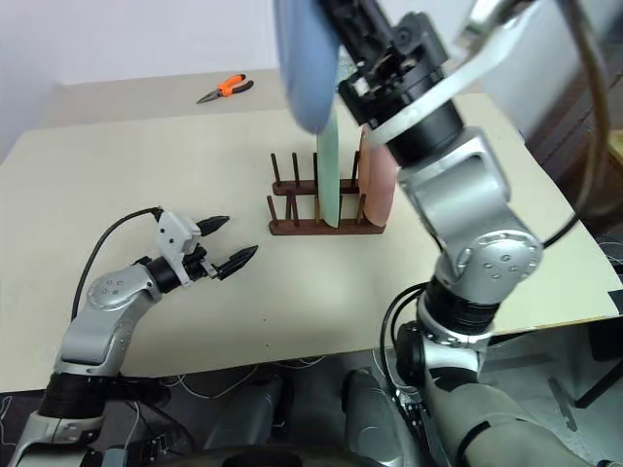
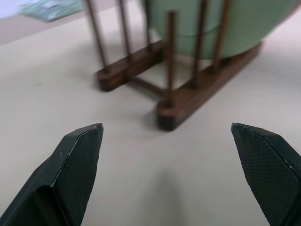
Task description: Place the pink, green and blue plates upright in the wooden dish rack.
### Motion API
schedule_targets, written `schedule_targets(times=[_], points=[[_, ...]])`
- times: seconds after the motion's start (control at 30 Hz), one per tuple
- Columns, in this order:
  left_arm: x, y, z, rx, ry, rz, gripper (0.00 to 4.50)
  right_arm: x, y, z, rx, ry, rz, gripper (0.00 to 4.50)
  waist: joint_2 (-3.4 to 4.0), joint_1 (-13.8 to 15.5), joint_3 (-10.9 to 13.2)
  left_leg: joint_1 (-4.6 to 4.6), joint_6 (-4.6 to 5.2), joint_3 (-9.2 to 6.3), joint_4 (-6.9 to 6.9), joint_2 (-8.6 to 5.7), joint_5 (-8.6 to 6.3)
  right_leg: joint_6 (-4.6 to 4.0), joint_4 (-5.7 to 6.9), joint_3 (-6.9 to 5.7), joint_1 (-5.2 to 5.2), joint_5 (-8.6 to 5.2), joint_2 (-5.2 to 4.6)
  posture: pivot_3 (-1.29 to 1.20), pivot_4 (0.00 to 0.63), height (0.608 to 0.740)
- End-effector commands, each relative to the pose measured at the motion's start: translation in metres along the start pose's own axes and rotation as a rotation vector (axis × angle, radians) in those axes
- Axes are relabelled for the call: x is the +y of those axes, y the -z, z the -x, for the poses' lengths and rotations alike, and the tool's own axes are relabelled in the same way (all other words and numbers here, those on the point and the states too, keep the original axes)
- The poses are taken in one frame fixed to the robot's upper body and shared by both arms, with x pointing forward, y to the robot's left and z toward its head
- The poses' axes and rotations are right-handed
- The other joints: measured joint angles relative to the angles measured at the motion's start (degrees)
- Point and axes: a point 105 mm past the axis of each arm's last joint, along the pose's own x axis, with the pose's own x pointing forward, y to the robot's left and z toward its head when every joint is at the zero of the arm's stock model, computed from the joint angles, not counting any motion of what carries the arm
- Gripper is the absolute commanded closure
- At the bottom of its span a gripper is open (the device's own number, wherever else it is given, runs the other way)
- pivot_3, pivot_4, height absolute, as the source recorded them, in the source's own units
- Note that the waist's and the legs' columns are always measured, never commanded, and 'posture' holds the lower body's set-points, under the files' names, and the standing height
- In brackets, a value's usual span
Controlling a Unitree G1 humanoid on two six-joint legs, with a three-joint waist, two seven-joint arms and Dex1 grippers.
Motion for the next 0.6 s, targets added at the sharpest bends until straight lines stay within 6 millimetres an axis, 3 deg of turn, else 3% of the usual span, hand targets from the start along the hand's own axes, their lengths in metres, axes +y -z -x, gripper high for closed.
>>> schedule_targets(times=[0.03, 0.13, 0.23, 0.37, 0.6], points=[[0.004, -0.004, 0.008, -0.016, -0.023, -0.02, 0.0, -0.01, 0.016, -0.004, 0.031, 0.049, -0.13, 4.44, 0.03, -0.12, 0.02, 0.0, 0.0, 0.01, -0.01, 0.0, 0.0, 0.0, 0.0, 0.01, -0.02, 0.0, 0.0, 0.0, 0.15, 0.739], [0.0, -0.003, 0.01, -0.015, -0.023, -0.012, 0.0, -0.032, 0.029, -0.007, 0.045, 0.162, -0.247, 4.44, 0.04, -0.13, 0.02, 0.0, 0.0, 0.02, -0.01, 0.01, 0.0, -0.04, 0.03, 0.02, -0.05, 0.02, 0.06, 0.0, 0.15, 0.739], [-0.003, -0.002, 0.009, -0.017, -0.022, -0.003, 0.0, -0.041, 0.041, -0.011, 0.076, 0.216, -0.292, 4.44, 0.04, -0.14, 0.02, 0.0, 0.0, 0.01, -0.03, 0.03, 0.0, -0.05, 0.03, 0.02, -0.07, 0.02, 0.1, 0.0, 0.15, 0.739], [-0.006, -0.001, 0.008, -0.018, -0.014, 0.006, 0.0, -0.051, 0.053, -0.016, 0.113, 0.277, -0.274, 4.44, 0.05, -0.18, 0.02, 0.01, 0.0, 0.02, -0.04, 0.02, 0.0, -0.04, 0.03, 0.01, -0.08, 0.03, 0.12, 0.0, 0.15, 0.739], [-0.005, -0.002, 0.007, -0.021, -0.004, 0.007, 0.0, -0.066, 0.055, -0.016, 0.112, 0.371, -0.214, 4.44, 0.05, -0.19, 0.02, 0.0, 0.0, 0.02, -0.05, 0.02, 0.0, -0.05, 0.03, 0.0, -0.08, 0.02, 0.13, 0.0, 0.15, 0.739]])
